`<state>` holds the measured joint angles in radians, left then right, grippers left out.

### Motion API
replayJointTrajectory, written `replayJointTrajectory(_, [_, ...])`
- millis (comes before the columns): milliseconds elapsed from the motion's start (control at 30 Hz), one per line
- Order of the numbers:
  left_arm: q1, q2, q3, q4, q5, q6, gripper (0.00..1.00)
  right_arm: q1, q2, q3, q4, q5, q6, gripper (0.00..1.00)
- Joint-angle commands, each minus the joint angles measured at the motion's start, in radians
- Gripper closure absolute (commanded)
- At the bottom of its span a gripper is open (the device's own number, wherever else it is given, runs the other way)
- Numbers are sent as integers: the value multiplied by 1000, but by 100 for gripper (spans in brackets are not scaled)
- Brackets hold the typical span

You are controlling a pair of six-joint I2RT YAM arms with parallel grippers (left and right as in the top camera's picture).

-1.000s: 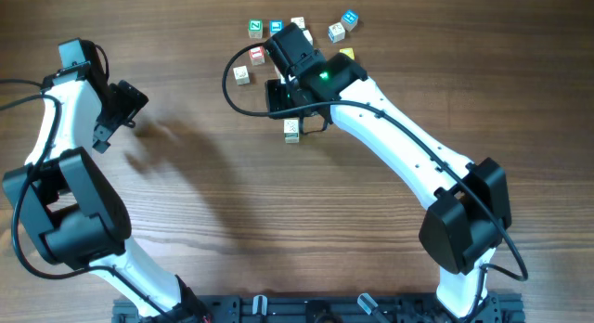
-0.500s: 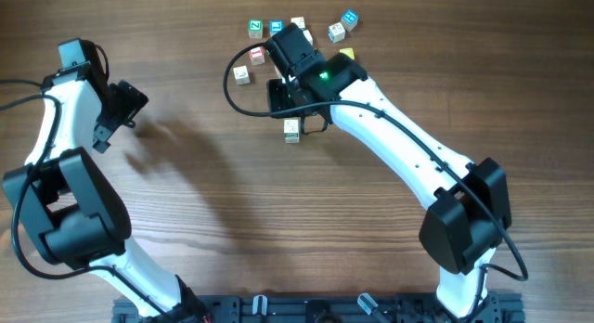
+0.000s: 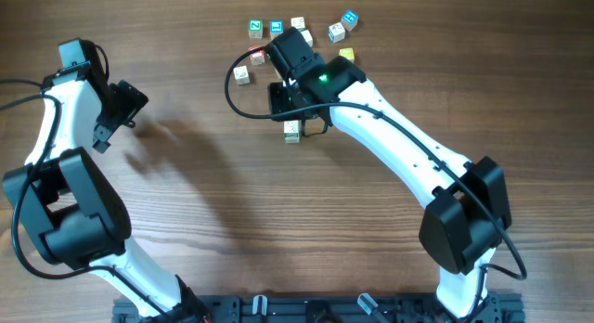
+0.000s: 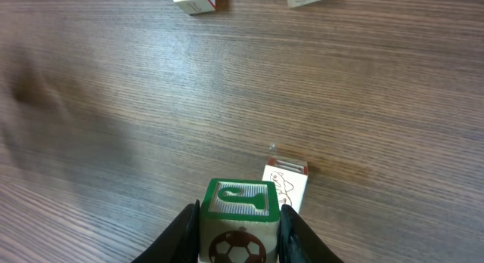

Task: Form a tower

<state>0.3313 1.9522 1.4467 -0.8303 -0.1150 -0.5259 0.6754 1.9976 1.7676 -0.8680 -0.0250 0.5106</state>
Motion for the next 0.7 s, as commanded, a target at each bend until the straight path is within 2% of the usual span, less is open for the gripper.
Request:
replayJointTrajectory(0, [4, -20, 10, 0, -10, -3, 0, 2, 9, -9, 6, 4, -12, 82])
replayJointTrajectory(167, [3, -20, 10, 0, -10, -3, 0, 2, 9, -10, -8, 3, -10, 85])
replayJointTrajectory(667, [3, -20, 10, 0, -10, -3, 0, 2, 10, -10, -22, 15, 18, 84])
